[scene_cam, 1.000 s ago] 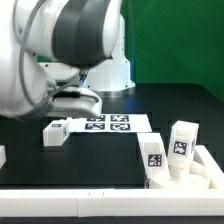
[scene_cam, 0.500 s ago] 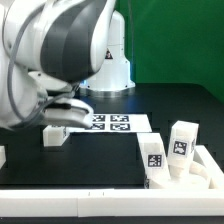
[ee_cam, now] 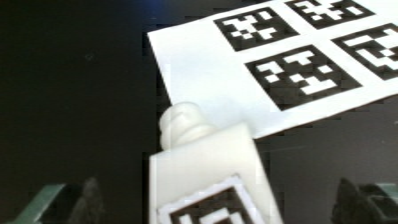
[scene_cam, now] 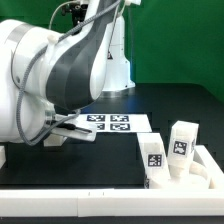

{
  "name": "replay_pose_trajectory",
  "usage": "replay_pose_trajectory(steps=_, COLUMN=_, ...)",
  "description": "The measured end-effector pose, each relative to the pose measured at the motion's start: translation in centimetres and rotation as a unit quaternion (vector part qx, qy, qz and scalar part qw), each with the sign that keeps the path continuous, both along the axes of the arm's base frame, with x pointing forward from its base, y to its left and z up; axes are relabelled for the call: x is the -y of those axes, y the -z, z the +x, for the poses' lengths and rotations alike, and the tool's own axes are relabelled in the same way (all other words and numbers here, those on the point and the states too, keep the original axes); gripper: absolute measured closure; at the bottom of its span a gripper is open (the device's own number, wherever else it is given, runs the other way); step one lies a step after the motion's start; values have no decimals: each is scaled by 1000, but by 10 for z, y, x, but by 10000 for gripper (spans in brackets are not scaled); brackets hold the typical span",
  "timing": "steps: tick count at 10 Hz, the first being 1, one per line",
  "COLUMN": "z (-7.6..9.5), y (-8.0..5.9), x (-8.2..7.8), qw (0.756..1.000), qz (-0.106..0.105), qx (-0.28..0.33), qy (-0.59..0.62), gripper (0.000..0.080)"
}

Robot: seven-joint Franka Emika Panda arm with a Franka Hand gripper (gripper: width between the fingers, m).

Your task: Assemble stool

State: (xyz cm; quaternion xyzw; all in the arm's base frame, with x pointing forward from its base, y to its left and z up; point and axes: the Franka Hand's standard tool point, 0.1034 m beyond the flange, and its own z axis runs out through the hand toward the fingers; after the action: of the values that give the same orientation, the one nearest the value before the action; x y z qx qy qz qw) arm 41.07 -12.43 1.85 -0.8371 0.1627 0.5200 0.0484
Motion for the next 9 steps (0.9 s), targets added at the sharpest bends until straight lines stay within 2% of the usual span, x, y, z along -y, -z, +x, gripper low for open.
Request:
replay_pose_trajectory(steps=2, z=0, y=0, x=1, qw=1000, qz=0, qx=0, qy=2, gripper=410)
replay_pose_trajectory(steps=3, z=0, y=0, x=2, qw=1000, qz=0, qx=0, qy=2, gripper=410)
replay_pose_trajectory(steps=4, z=0, y=0, x=2, qw=1000, qz=-1, qx=1, qy=2, gripper=479)
replay_pose_trajectory(steps=5, z=5, y=-2, x=2, qw=1000, qz=-3, qx=15, qy=0, gripper=479)
replay_pose_trajectory(steps=6, z=17, y=-25, x=-4, qw=1000, qz=-1, qx=23, qy=-2, gripper=479)
replay_pose_trajectory(steps=7, z=39, y=-53, x=-10, qw=998, qz=2, qx=56, qy=-7, gripper=479)
replay_pose_trajectory(steps=8, z=56, y=-69, x=-7, qw=994, qz=-2, qx=103, qy=-24, gripper=479)
replay_pose_trajectory(steps=9, z=63, y=-68, x=1, qw=988, qz=-19, qx=147, qy=-47, gripper=479)
